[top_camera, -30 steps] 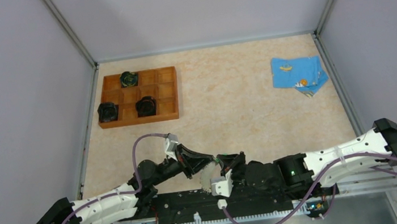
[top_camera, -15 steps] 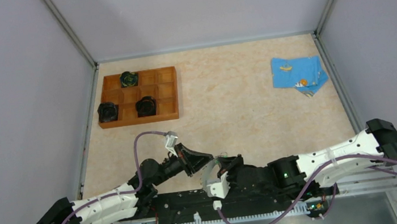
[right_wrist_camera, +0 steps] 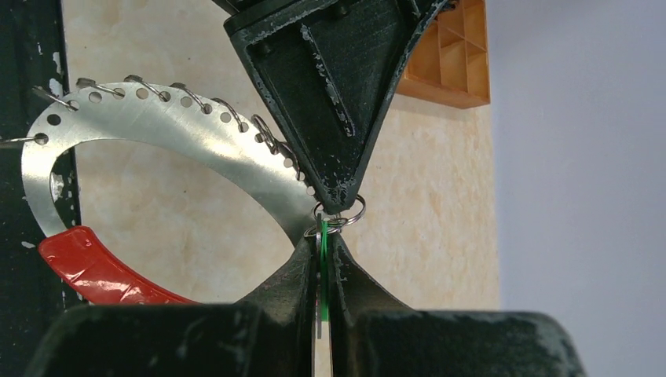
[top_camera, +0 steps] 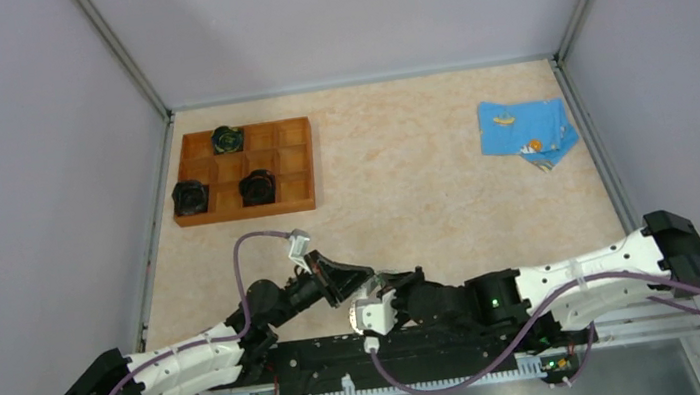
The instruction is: Remove the keys from the keyring
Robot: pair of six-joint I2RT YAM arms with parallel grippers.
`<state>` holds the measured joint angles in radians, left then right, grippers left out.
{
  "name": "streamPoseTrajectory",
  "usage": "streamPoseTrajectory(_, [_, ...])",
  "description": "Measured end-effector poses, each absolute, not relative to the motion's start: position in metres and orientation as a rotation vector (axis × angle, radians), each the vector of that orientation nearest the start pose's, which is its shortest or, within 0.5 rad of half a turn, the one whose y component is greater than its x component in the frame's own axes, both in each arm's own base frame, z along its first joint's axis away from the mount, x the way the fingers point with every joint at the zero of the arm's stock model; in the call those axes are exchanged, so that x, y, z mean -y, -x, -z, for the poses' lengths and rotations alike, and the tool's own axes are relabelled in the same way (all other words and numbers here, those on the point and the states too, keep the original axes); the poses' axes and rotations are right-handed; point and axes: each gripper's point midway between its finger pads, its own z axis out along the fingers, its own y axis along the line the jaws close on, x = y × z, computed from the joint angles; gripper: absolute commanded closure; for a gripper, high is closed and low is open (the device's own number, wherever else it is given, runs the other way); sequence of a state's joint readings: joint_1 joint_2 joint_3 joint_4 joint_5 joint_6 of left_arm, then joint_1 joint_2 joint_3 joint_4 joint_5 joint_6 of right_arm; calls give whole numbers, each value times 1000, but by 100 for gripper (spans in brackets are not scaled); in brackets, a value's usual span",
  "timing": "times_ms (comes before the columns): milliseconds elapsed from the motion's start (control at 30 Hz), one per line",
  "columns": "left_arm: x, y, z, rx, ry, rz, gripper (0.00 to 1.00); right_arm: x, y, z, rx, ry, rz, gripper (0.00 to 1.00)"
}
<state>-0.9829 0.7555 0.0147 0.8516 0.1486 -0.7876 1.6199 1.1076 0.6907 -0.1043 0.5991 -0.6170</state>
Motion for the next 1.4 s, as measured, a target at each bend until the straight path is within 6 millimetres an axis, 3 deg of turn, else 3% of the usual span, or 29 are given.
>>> streamPoseTrajectory(1100, [271,-143,-168,-1633,-219,1392,100,-318,-139,-164,-1512,1426,-176,100])
streamPoseTrajectory(1400, [274,-137,-169,-1622,-270,1400,100,-315,-147,-162,-1586,1382,-220,100])
